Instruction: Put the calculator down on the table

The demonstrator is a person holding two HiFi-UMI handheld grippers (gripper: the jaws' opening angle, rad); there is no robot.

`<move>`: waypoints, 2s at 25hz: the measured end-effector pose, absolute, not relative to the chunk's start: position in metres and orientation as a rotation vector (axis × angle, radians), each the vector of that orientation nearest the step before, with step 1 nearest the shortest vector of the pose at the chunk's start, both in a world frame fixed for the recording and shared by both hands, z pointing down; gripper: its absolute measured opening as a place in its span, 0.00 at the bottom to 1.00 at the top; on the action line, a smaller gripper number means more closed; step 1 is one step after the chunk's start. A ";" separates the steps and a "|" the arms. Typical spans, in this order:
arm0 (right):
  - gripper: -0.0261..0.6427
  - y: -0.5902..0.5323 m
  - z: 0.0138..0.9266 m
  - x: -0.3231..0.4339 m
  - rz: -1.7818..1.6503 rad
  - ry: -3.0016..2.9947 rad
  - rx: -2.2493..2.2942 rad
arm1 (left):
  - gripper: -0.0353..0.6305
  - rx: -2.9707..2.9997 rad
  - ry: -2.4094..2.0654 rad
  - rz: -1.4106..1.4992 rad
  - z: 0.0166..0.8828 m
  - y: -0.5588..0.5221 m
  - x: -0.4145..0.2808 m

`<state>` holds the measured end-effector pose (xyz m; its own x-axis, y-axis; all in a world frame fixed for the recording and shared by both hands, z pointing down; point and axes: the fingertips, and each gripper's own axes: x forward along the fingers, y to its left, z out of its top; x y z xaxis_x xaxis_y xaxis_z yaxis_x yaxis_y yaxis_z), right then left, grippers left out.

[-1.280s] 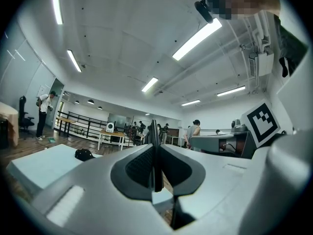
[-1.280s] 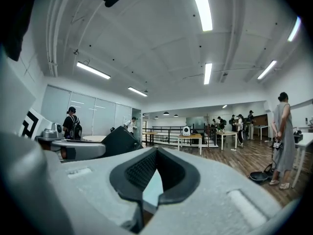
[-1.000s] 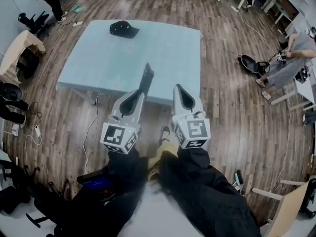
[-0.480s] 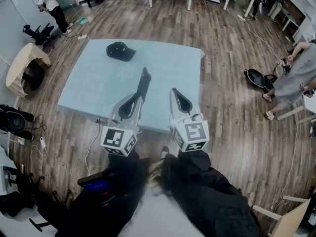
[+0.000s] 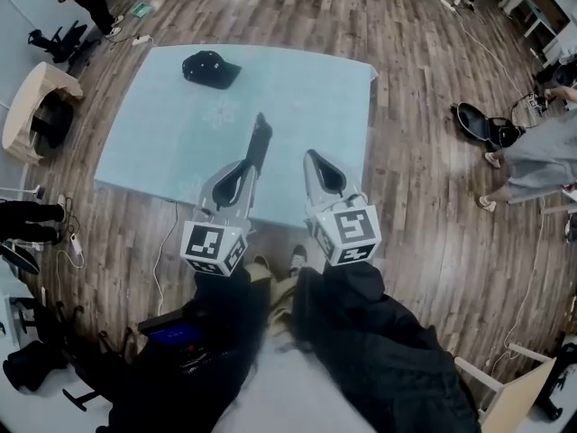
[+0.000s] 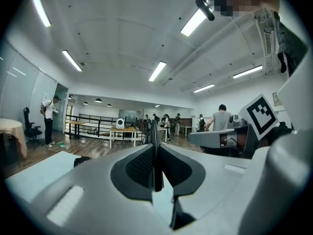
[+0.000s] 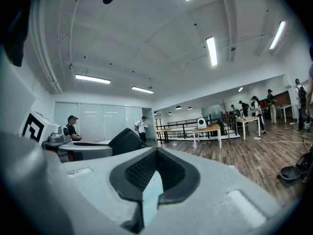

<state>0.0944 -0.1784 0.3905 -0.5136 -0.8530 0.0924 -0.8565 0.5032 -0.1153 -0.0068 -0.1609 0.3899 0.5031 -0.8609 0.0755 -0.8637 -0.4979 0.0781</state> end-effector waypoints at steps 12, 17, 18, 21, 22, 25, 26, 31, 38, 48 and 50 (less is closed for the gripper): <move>0.04 -0.214 0.426 0.071 0.385 -2.566 1.601 | 0.12 2.597 -1.389 0.122 0.434 -0.206 -0.036; 0.04 -0.223 0.462 0.061 0.481 -2.495 1.580 | 0.12 2.561 -1.356 0.202 0.461 -0.215 -0.046; 0.04 -0.224 0.470 0.061 0.501 -2.479 1.576 | 0.12 2.554 -1.349 0.220 0.467 -0.217 -0.046; 0.04 -0.229 0.492 0.064 0.558 -2.434 1.562 | 0.12 2.535 -1.327 0.278 0.487 -0.224 -0.045; 0.04 -0.230 0.499 0.065 0.576 -2.418 1.555 | 0.12 2.528 -1.320 0.300 0.495 -0.226 -0.044; 0.04 -0.233 0.522 0.067 0.638 -2.375 1.531 | 0.12 2.502 -1.293 0.384 0.523 -0.231 -0.041; 0.04 -0.235 0.530 0.068 0.660 -2.362 1.523 | 0.12 2.490 -1.282 0.413 0.533 -0.233 -0.040; 0.04 -0.238 0.575 0.067 0.775 -2.286 1.474 | 0.12 2.426 -1.236 0.525 0.579 -0.240 -0.036; 0.04 -0.243 0.623 0.074 0.906 -2.194 1.444 | 0.12 2.359 -1.172 0.697 0.641 -0.242 -0.037; 0.04 -0.254 0.652 0.073 0.957 -2.145 1.398 | 0.12 2.303 -1.135 0.960 0.714 -0.246 -0.049; 0.04 -0.255 0.656 0.073 0.961 -2.141 1.388 | 0.12 2.307 -1.105 0.982 0.724 -0.243 -0.044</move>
